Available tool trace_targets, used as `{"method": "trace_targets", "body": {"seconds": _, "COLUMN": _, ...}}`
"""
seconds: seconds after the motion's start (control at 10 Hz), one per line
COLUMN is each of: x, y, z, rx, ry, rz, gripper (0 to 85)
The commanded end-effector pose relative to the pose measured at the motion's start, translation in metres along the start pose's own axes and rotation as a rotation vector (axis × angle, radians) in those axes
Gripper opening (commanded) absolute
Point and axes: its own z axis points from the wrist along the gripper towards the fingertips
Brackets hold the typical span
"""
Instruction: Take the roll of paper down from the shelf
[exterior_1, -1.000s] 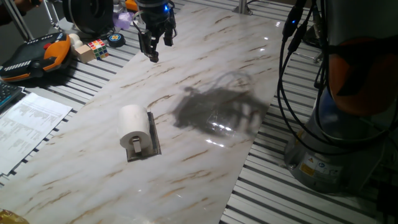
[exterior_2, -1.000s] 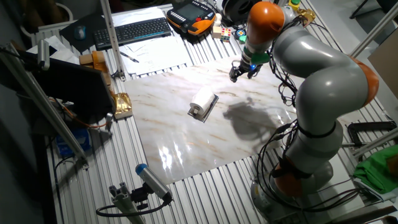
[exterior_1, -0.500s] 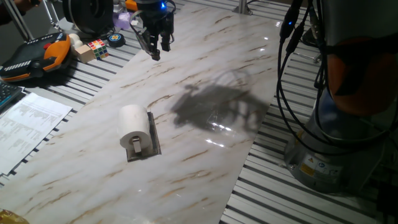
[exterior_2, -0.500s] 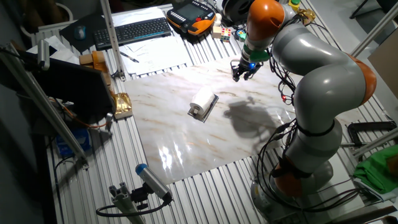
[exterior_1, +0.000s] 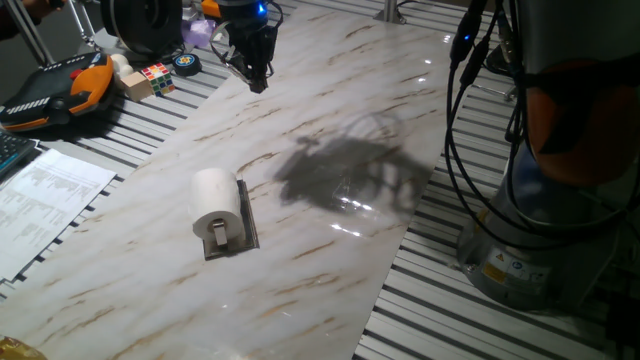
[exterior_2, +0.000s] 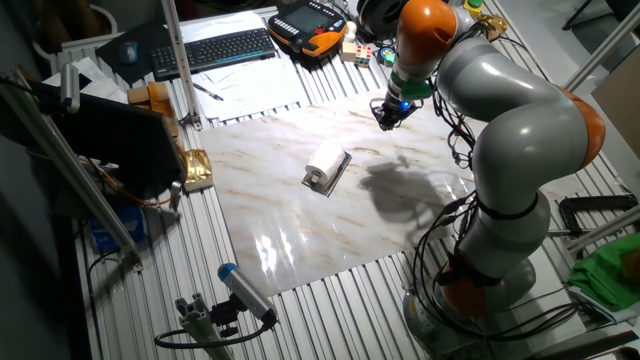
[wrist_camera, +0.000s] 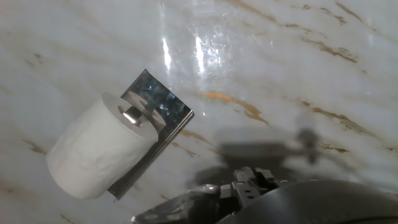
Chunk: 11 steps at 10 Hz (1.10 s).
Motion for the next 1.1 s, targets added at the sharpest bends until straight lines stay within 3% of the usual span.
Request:
{"method": "trace_targets", "body": {"seconds": 0.0, "x": 0.0, "y": 0.0, "z": 0.0, "rx": 0.0, "ry": 0.0, "rz": 0.0, "gripper": 0.7}}
{"method": "trace_targets", "body": {"seconds": 0.6, "x": 0.0, "y": 0.002, "z": 0.001, "rx": 0.005, "ry": 0.001, "rz": 0.031, "gripper": 0.7}}
{"method": "trace_targets", "body": {"seconds": 1.0, "x": -0.005, "y": 0.013, "z": 0.001, "rx": 0.022, "ry": 0.006, "rz": 0.093, "gripper": 0.7}}
